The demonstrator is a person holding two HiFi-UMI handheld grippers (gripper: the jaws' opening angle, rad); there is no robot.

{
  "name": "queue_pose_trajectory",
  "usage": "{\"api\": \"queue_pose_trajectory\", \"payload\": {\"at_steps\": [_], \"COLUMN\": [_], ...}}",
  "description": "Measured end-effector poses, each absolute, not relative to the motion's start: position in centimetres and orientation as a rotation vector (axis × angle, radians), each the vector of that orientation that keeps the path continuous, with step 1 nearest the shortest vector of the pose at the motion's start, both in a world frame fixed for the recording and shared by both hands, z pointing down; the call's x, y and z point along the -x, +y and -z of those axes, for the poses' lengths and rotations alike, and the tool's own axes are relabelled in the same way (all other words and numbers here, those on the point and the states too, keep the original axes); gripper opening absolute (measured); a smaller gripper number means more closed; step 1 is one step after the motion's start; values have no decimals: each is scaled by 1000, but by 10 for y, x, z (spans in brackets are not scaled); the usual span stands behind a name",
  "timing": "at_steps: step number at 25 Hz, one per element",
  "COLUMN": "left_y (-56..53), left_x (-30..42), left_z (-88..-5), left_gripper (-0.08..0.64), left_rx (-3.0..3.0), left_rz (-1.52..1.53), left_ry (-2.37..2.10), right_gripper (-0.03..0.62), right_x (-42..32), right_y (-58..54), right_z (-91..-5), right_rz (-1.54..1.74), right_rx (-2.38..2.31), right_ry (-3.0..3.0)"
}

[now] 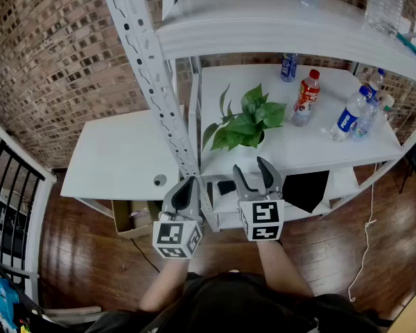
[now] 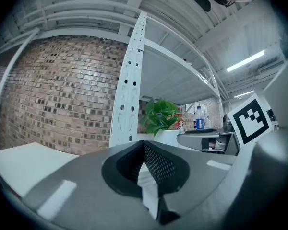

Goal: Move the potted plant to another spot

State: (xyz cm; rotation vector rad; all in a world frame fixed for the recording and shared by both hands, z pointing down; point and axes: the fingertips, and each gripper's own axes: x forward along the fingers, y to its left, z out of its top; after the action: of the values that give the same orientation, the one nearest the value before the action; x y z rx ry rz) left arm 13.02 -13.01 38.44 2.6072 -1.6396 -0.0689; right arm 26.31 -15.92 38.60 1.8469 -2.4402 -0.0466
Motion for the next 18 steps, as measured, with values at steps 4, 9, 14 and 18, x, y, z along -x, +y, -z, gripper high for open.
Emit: {"api": "queue_pose_trajectory", "payload": {"at_steps": [4,9,14,18], "left_y": [-134,-139,-140,-142], "left_x": [-128,-125,-118,-111], "left_z": [-386,-387,-390,-391], "left_gripper": [15,15,15,15], "left_rx": [-2597,-2590,-2575,-2564], "left_rz": [68,73,69,69], "left_ry": [-1640,-1642,-1650,-1662], "right_gripper": [404,546,578,578], "right_x": [-275,-283,-285,-285], "right_y": [-174,-199,-224,-239], "right_z": [-382,-380,-390,-395], "right_rz": [42,5,-70,-110], "right_rx": [-1938,-1995,-1984,-1970], "right_ry": [-2373,-2343,-2279,-2253]}}
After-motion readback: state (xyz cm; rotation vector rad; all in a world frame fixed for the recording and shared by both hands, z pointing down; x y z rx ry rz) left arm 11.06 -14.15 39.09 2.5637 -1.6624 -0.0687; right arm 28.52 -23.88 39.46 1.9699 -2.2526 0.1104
